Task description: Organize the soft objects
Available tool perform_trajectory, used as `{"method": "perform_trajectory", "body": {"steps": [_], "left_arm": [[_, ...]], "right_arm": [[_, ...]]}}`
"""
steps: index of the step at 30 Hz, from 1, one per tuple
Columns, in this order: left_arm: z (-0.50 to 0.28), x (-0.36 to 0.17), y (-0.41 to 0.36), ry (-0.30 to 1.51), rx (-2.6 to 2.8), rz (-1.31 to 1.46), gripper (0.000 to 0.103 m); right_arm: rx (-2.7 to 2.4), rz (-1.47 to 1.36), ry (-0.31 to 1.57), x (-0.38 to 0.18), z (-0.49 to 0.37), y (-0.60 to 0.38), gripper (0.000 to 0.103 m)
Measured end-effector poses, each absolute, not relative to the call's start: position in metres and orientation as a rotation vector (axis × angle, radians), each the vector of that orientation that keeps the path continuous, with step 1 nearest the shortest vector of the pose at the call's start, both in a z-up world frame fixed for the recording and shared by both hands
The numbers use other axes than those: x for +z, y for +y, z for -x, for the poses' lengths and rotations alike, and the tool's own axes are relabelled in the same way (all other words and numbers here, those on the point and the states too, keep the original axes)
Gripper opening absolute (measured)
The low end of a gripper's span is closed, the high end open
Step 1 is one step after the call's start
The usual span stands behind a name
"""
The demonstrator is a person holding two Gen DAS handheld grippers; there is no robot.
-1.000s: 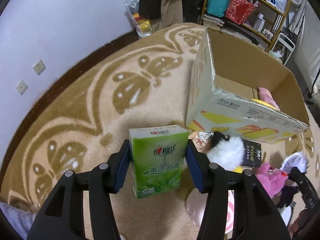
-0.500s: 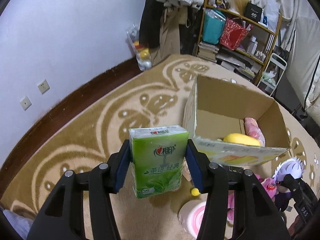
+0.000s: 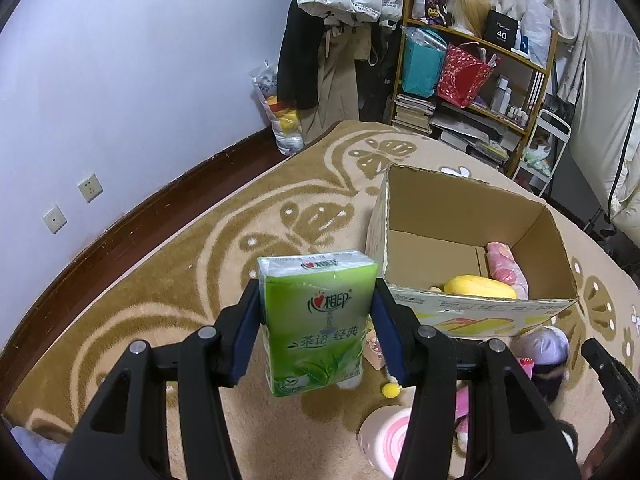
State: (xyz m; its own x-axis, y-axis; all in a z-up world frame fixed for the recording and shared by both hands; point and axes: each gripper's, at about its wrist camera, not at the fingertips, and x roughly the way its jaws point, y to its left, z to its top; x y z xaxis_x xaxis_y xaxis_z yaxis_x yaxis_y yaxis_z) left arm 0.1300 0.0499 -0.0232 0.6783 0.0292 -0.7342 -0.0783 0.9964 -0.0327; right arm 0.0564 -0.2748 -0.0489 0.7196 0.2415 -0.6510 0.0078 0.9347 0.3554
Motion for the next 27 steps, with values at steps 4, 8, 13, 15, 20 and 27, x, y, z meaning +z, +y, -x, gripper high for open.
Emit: {"method": "perform_trajectory", "body": {"steps": [4,8,13,15,20,27], "left_arm": [[-0.129,-0.023,0.049,0.825,0.063,0.050,0.052],[-0.128,-0.022,0.048,0.826,0.063,0.045,0.052],[-0.128,-0.024,0.046,0.824,0.059,0.038,0.052],[-0.128,-0.024,0.046,0.826,0.057,0.037,0.052],[-0.128,-0.025,0.044,0.822,0.055,0.030,0.052],[-0.131,-0.022,0.043,0.806,0.060,0.019,0.052]], "right_arm": [[0.088,-0.299,0.801,-0.055,-0.062,-0.276,0.010],[0.052,-0.312,0.851,-0.069,-0.068,-0.283,0.017],[0.046,-0.322,0.861,-0.076,-0.075,-0.288,0.053],[0.046,-0.314,0.859,-0.077,-0.078,-0.289,0.054],[0.041,-0.272,0.885,-0.085,-0.093,-0.289,0.055],[0.075,-0.288,0.908,-0.095,-0.116,-0.293,0.061]]}}
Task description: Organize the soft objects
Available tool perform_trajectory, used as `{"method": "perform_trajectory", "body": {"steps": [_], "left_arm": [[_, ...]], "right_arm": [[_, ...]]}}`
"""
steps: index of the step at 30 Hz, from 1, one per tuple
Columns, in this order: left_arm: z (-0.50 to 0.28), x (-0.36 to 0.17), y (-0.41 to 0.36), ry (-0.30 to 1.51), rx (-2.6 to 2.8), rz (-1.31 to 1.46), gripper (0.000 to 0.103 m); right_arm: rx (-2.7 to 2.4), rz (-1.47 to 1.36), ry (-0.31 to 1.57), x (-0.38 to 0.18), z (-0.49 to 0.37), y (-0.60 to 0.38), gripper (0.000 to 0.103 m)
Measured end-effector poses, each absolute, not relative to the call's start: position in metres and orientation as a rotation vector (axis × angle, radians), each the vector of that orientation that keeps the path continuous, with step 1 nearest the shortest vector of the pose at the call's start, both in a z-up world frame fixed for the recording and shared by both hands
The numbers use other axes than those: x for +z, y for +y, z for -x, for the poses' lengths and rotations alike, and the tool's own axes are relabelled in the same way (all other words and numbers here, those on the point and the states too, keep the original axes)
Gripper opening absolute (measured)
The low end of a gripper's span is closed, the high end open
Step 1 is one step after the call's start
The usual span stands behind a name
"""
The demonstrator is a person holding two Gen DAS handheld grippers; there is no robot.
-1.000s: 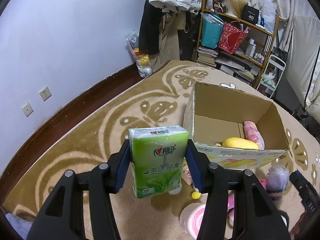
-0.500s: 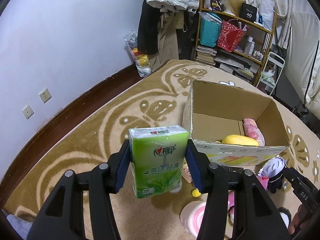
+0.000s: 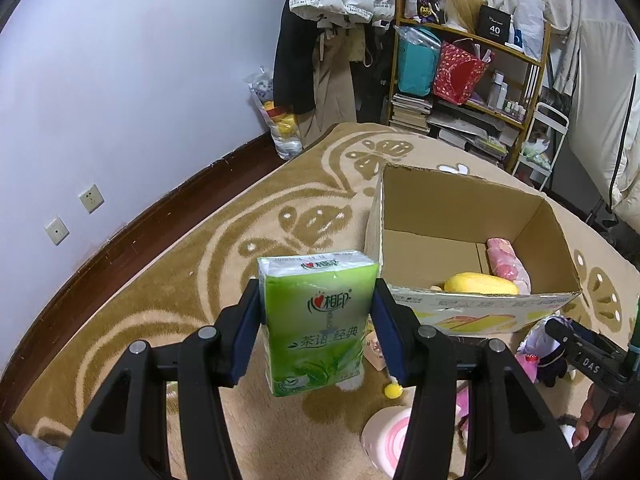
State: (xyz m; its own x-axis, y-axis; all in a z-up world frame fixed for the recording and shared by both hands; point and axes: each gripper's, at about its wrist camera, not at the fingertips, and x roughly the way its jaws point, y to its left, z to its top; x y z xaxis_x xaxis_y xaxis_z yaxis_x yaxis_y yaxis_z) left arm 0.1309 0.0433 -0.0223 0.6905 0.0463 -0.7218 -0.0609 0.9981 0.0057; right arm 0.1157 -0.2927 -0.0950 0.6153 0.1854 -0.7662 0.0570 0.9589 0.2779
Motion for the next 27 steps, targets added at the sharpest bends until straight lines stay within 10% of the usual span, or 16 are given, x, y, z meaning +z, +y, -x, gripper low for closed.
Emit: {"method": "perform_trajectory", "body": {"steps": [27], "left_arm": [[-0.129,-0.016,0.042,0.779,0.058,0.019,0.052]], "right_arm": [[0.082,-0.207,0.840,-0.068,-0.095,-0.284,0.051]]}}
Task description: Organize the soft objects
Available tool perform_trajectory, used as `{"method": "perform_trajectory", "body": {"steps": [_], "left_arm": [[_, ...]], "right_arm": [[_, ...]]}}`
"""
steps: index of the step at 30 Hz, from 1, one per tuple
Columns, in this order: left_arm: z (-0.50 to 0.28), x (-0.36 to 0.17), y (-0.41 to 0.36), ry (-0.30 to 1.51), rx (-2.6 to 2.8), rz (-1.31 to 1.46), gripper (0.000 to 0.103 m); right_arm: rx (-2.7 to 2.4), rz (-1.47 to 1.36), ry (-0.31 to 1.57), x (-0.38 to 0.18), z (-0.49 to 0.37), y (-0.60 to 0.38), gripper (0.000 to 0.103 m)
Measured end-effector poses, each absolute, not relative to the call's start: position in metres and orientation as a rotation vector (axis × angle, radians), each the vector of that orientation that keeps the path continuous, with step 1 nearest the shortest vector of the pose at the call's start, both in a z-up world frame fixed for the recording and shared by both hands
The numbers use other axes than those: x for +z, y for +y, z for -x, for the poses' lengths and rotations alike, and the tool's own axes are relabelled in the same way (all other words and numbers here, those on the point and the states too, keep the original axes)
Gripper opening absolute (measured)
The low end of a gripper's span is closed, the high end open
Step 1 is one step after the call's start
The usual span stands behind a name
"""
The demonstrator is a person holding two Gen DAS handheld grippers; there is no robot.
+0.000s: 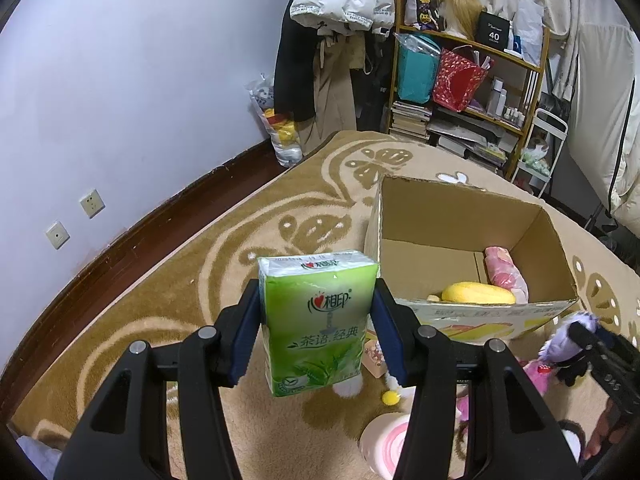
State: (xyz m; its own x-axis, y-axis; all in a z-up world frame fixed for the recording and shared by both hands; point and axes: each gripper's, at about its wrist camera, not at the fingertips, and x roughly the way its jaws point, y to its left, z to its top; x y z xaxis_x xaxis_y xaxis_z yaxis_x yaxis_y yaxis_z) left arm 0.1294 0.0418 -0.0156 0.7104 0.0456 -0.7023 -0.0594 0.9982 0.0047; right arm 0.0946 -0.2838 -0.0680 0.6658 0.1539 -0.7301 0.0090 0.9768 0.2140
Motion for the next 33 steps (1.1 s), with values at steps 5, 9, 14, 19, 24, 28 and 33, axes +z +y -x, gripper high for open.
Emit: {"method": "perform_trajectory", "body": {"steps": [5,9,14,19,24,28,33], "left_arm": [[-0.129,-0.005,0.034,0.739,0.052,-0.015,0.052],[-0.135,0.000,0.028,0.720,0.051,-0.040,0.052],[-0.137,0.003,0.021,0.712,0.044,-0.056,0.052],[-0.138,0.006,0.018,0.711,0.035,-0.058,0.052],[-0.141,0.008,0.019,0.710,0.027,-0.041,0.052],[-0.142,0.012,0.016,0.700,0.027,-0.049,0.052],[-0.144,0.015,0.016,0.699,0.014,-0.040,0.052]], "right_arm": [[0.105,-0.186,0.760,-0.036,-0.084,-0.276,0.051],[0.126,-0.166,0.699,-0.011,-0.080,-0.267,0.051],[0.142,-0.155,0.657,0.005,-0.080,-0.262,0.052],[0.175,-0.219,0.666,0.002,-0.081,-0.265,0.052],[0.201,-0.230,0.636,0.016,-0.081,-0.264,0.052],[0.225,-0.256,0.630,0.022,-0.085,-0.264,0.052],[0.222,-0.296,0.639,0.020,-0.092,-0.268,0.052]]}}
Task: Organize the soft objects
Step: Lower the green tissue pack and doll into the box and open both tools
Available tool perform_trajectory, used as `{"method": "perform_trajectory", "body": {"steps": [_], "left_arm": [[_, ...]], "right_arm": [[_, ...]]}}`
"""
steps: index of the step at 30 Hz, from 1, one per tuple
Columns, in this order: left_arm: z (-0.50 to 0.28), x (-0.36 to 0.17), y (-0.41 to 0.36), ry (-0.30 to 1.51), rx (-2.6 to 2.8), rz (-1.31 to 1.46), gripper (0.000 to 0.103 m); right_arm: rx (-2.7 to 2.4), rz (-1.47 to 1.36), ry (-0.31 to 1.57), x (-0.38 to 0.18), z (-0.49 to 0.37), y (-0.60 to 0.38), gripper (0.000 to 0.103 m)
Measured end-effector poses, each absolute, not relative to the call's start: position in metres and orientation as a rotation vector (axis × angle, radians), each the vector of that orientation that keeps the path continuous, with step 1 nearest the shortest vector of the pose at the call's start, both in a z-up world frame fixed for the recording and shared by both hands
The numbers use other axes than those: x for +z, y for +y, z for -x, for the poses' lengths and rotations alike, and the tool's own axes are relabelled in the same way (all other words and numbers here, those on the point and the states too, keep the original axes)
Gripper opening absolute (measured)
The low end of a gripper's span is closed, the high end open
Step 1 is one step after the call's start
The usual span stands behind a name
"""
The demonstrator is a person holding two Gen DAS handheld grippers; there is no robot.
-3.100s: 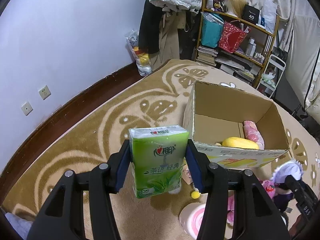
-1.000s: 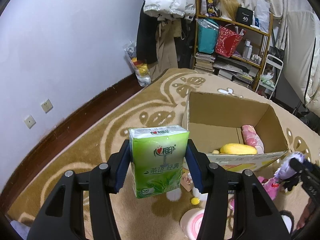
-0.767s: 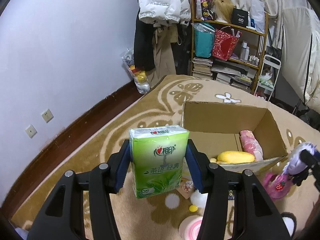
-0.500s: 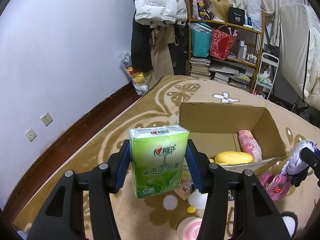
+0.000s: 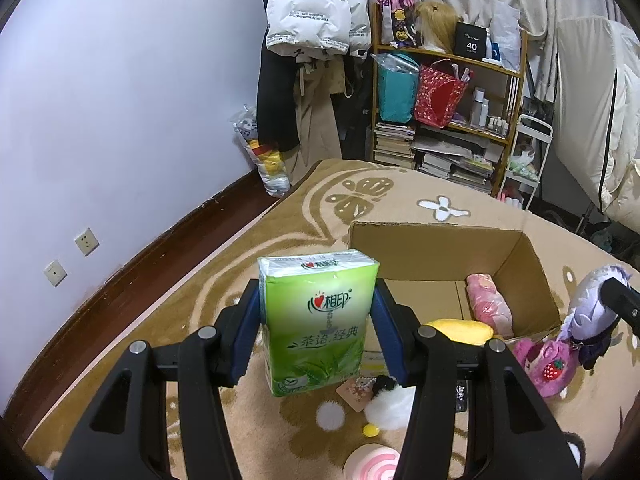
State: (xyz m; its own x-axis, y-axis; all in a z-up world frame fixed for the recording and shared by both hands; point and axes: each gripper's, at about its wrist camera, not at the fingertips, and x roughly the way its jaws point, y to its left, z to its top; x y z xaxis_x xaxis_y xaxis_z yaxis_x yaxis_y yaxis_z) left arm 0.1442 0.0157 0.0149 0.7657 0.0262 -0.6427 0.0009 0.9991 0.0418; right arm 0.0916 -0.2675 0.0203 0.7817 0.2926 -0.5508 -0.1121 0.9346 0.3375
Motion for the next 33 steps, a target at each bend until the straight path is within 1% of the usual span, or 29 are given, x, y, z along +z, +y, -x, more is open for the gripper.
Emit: {"method": "perform_trajectory", "body": {"steps": [4,11,14,18,21,24,29,32,33], "left_arm": [[-0.150,0.021,0.011,0.684,0.006,-0.062,0.052],[-0.169,0.035,0.003,0.648,-0.010,-0.070,0.052],[-0.179,0.035,0.000,0.647,-0.021,-0.065,0.052],[-0.189,0.027,-0.006,0.659,-0.052,-0.047,0.052],[-0.196,0.016,-0.010,0.690,-0.066,-0.048,0.052],[-0.202,0.003,-0.014,0.729,-0.083,-0.046,0.052],[-0.207,-0.013,-0.017,0.778,-0.089,-0.036,0.055],[-0.206,-0.017,-0.017,0.794,-0.084,-0.028,0.065],[-0.205,-0.017,-0.017,0.793,-0.078,-0.030,0.071]], "right_arm": [[0.222,-0.280,0.626,0.029,-0.096,-0.264,0.052],[0.216,-0.213,0.542,0.075,-0.115,-0.255,0.052],[0.207,-0.188,0.506,0.094,-0.126,-0.251,0.052],[0.191,-0.153,0.489,0.104,-0.146,-0.244,0.052],[0.193,-0.143,0.525,0.094,-0.163,-0.238,0.052],[0.193,-0.133,0.591,0.070,-0.175,-0.233,0.053],[0.185,-0.152,0.671,0.031,-0.183,-0.232,0.057],[0.185,-0.178,0.683,0.024,-0.183,-0.238,0.058],[0.186,-0.186,0.688,0.023,-0.183,-0.240,0.059]]}}
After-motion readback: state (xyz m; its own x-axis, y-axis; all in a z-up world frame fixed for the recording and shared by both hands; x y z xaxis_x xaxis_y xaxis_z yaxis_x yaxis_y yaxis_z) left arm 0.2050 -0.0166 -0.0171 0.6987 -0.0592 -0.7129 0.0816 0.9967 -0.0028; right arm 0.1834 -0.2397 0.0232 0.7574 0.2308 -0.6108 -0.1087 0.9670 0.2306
